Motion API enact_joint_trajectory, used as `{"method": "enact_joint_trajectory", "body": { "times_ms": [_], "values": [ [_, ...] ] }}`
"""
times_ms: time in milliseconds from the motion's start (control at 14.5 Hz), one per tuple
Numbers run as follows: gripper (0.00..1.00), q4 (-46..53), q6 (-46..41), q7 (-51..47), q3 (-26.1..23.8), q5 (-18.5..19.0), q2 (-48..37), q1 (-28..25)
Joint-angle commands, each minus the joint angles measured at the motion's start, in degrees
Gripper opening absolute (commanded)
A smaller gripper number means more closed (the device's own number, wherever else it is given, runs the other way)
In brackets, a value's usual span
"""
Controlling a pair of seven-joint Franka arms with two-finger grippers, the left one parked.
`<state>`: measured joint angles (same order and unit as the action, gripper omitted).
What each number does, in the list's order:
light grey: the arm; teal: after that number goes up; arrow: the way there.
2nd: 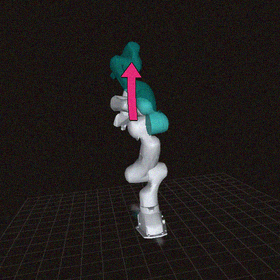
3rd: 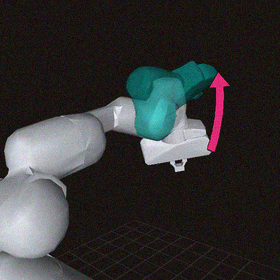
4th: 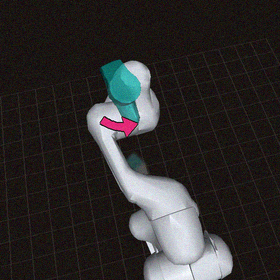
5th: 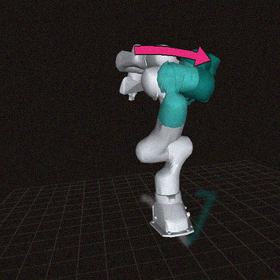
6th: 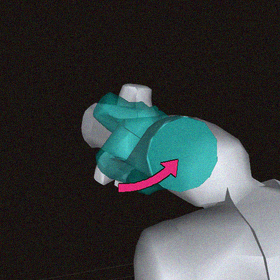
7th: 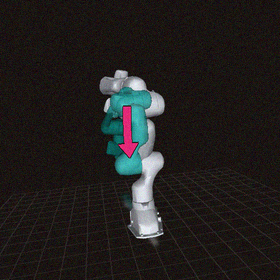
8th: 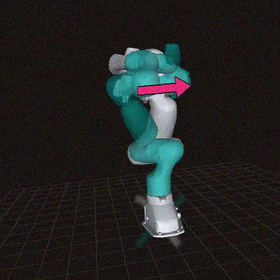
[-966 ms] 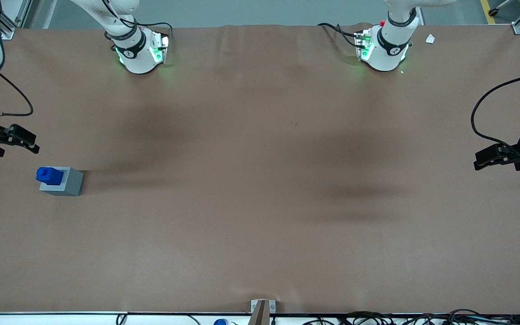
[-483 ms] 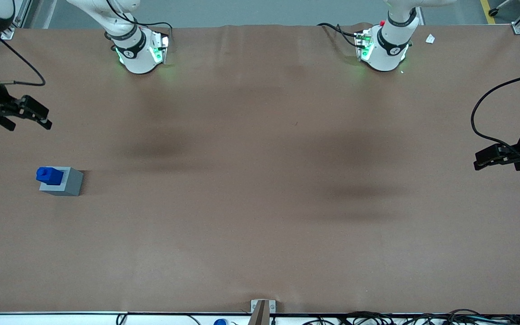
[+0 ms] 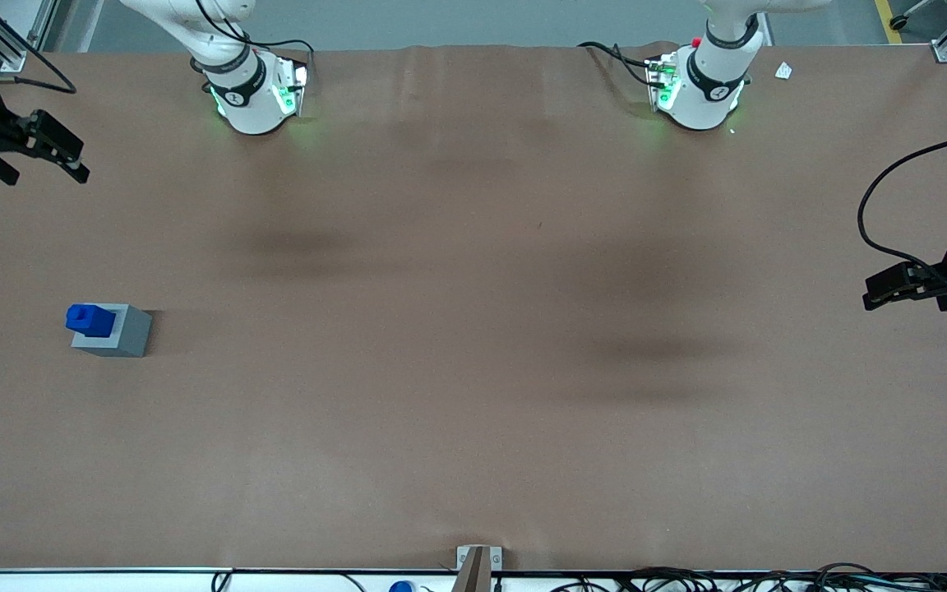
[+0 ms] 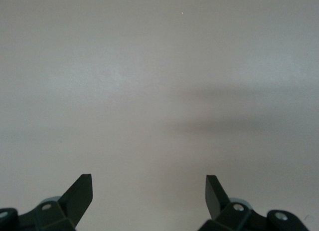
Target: Insert blue part into gray base with right arm
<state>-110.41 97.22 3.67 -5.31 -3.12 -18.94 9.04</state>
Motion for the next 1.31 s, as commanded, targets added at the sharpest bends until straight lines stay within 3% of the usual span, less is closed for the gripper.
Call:
{"method": "enact_joint_trajectory", "body": {
  "times_ms": [0, 759, 1241],
  "values": [
    [1.0, -0.5, -0.5, -3.3, 0.1, -0.1, -1.2, -2.0],
    [1.0, 3.1, -2.1, -4.8, 0.4, 0.0, 0.0, -2.0],
    [1.0, 21.4, -6.2, -4.9, 0.6, 0.3, 12.7, -1.0]
  ]
}}
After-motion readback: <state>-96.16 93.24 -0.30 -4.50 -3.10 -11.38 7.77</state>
